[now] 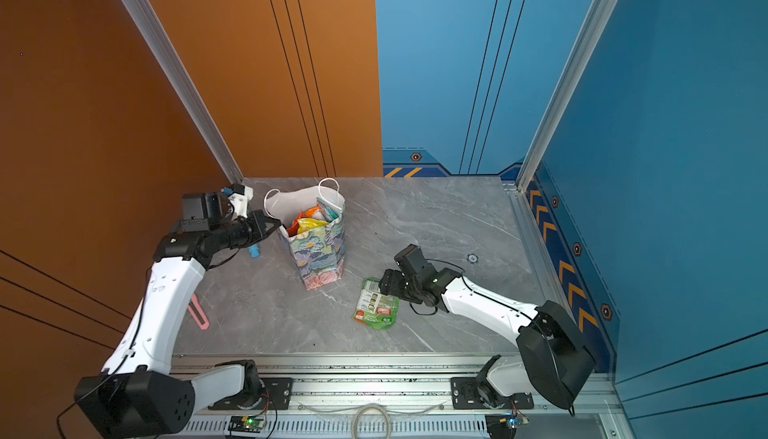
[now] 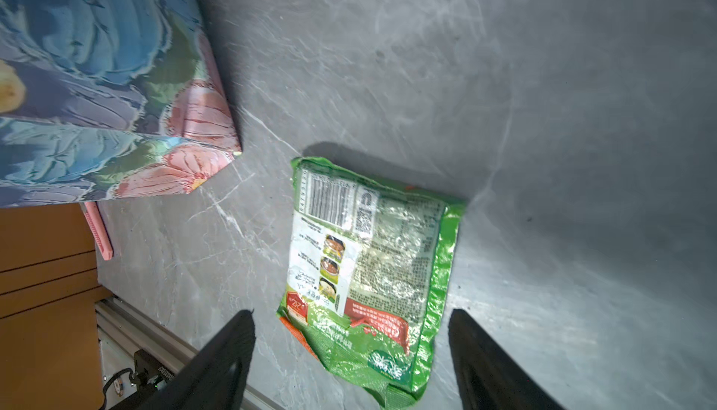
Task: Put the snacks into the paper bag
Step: 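Move the right gripper back to the green snack pack on the table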
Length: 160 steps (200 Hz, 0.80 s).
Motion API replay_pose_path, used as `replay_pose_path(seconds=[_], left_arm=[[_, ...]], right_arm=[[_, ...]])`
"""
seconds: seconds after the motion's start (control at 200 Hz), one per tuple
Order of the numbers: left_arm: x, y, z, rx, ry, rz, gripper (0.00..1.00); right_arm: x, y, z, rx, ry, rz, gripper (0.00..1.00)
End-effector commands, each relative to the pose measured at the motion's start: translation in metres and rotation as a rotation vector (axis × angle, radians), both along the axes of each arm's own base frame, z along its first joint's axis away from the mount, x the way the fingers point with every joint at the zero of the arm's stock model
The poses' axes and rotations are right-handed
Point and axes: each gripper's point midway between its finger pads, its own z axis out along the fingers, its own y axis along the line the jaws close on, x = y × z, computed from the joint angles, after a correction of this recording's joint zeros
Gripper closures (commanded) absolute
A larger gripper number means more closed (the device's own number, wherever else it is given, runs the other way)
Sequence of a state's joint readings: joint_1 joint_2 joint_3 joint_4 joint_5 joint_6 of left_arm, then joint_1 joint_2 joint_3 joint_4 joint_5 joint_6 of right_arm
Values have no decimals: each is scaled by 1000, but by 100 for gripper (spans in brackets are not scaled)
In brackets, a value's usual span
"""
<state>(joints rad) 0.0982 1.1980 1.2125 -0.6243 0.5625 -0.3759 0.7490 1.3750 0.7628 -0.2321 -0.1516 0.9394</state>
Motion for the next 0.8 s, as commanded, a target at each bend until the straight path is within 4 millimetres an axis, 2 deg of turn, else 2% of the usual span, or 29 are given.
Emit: replay_pose_path(seconds=[0.0, 0.22, 0.42, 0.585, 0.796], left_arm=[[-6, -3, 6, -21, -20, -18, 100], [-7, -4, 6, -21, -19, -21, 100], [-6, -5, 4, -24, -17, -24, 100], [-7, -6, 3, -23, -17, -27, 100], [-7, -6, 3, -24, -18, -29, 100]], right_arm=[[-8, 1, -4, 87, 32, -114, 21], [-35, -1, -26, 111, 112, -173, 22], [-52, 10, -42, 151, 181, -180, 22], [-59, 16, -53, 162, 222, -189, 22], [-56, 18, -61, 168, 232, -212, 25]])
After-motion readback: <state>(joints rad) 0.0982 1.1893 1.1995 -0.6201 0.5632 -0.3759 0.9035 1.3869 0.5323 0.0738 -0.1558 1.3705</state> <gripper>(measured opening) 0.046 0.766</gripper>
